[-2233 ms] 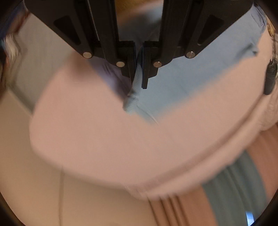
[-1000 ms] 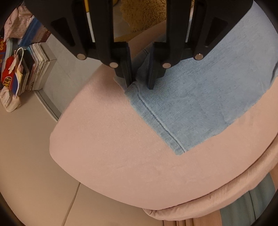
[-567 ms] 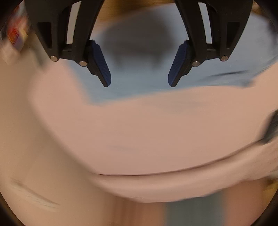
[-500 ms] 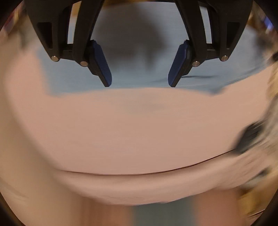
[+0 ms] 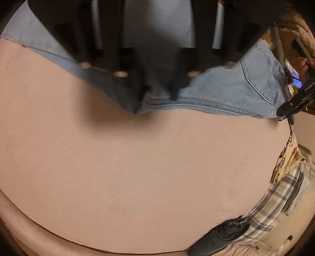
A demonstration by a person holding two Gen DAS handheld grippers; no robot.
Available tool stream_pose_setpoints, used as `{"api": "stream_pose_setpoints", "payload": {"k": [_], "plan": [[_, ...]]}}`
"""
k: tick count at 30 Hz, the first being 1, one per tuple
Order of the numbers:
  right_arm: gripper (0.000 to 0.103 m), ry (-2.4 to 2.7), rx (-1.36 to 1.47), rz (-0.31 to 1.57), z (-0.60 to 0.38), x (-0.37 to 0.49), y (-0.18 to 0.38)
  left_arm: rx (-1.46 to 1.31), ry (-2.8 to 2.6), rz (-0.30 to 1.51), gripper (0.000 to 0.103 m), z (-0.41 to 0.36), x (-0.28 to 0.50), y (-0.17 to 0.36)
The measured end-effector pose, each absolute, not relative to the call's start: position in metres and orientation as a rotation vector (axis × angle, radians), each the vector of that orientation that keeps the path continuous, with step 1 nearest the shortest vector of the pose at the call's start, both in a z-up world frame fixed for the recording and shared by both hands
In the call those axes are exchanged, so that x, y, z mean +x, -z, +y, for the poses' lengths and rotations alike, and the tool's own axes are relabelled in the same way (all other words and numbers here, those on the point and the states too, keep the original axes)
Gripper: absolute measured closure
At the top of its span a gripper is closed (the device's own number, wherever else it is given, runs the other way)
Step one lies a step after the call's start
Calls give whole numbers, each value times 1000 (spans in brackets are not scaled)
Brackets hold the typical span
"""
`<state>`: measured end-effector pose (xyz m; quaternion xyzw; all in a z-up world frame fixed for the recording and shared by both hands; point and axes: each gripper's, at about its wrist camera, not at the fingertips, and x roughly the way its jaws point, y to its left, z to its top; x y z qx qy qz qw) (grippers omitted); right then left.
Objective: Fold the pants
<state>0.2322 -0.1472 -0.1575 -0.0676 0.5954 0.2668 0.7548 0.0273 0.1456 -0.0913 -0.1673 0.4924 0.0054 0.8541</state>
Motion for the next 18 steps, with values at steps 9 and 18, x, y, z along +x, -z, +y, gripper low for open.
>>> {"api": "stream_pose_setpoints", "payload": {"k": [9, 18], "plan": [[93, -591, 0, 1152, -153, 227, 111, -270, -67, 964, 69, 146, 25, 79], [93, -499, -104, 1232, -121, 242, 161, -50, -146, 1004, 66, 125, 42, 109]]}}
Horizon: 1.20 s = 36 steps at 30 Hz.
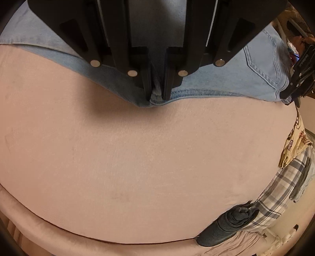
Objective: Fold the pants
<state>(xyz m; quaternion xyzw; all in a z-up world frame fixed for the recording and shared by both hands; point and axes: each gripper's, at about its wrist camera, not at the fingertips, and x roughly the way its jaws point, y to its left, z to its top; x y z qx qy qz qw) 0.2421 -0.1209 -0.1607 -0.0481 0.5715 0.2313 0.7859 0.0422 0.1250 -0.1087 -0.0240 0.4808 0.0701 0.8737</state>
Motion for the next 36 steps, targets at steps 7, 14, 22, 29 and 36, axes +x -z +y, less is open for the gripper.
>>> {"api": "stream_pose_setpoints", "payload": {"k": [7, 14, 22, 29, 36], "plan": [[92, -482, -120, 1228, -124, 239, 161, -62, -186, 977, 65, 125, 35, 112], [92, -466, -128, 1227, -131, 240, 159, -79, -173, 982, 65, 126, 35, 107], [91, -437, -129, 1226, -130, 238, 160, -106, -167, 987, 65, 130, 33, 111], [91, -407, -194, 1206, -122, 238, 161, -146, -178, 992, 63, 134, 37, 115], [90, -408, -219, 1189, -120, 239, 161, -165, -205, 990, 62, 133, 37, 117]]}}
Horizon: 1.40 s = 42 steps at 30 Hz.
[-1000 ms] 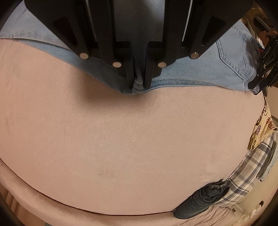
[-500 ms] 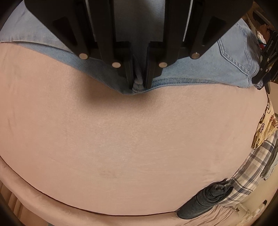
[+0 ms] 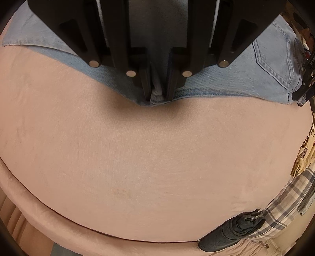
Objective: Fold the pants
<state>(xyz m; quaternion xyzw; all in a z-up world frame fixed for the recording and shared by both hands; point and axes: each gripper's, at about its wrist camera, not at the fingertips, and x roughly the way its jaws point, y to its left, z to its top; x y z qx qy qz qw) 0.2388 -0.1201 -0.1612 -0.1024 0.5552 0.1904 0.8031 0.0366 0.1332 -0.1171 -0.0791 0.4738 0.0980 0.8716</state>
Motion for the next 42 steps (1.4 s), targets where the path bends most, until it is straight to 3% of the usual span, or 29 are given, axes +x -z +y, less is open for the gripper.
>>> {"api": "stream_pose_setpoints", "payload": {"k": [42], "plan": [[87, -332, -166, 1236, -118, 243, 163, -244, -117, 962, 56, 147, 32, 128]]}}
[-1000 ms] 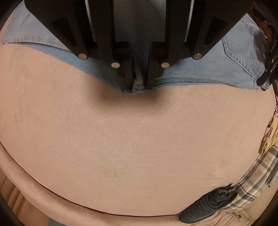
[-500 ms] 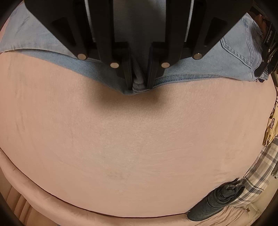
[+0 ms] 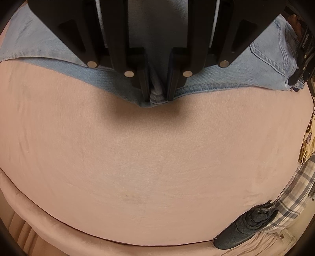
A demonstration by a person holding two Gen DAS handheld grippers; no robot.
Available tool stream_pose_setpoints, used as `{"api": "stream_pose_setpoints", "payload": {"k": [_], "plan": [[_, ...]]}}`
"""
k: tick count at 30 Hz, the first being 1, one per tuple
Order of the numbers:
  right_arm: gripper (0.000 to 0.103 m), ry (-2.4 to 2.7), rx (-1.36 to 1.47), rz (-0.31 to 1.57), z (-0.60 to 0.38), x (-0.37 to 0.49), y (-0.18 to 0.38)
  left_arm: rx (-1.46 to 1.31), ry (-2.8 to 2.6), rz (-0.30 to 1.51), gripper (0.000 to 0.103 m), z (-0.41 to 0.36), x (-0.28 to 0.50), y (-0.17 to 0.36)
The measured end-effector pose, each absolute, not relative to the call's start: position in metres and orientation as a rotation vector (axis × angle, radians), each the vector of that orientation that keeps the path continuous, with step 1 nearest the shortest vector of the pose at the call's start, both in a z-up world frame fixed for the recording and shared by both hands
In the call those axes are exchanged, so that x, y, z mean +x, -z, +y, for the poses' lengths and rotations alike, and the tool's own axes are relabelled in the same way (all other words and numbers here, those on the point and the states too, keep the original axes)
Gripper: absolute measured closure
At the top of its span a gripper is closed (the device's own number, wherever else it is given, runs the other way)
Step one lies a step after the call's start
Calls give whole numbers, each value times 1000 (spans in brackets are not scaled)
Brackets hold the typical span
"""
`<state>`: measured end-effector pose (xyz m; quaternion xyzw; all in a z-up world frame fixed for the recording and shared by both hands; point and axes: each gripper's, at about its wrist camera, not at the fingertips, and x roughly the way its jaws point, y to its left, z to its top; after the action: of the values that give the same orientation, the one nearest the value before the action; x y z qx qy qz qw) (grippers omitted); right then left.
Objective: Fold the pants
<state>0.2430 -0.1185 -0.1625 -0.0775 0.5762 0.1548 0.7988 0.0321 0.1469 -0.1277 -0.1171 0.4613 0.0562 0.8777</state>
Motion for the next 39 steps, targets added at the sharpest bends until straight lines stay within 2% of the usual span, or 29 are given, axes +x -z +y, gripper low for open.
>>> {"api": "stream_pose_setpoints", "payload": {"k": [3, 12, 16, 39], "plan": [[87, -334, -174, 1237, -116, 244, 163, -261, -120, 966, 53, 150, 33, 129], [87, -346, -181, 1225, -113, 242, 164, -250, -149, 964, 53, 146, 32, 129], [87, -353, -179, 1208, -115, 240, 164, -244, -171, 970, 48, 145, 32, 128], [87, -397, -186, 1167, -124, 234, 162, -234, -281, 976, 44, 134, 30, 122]]}}
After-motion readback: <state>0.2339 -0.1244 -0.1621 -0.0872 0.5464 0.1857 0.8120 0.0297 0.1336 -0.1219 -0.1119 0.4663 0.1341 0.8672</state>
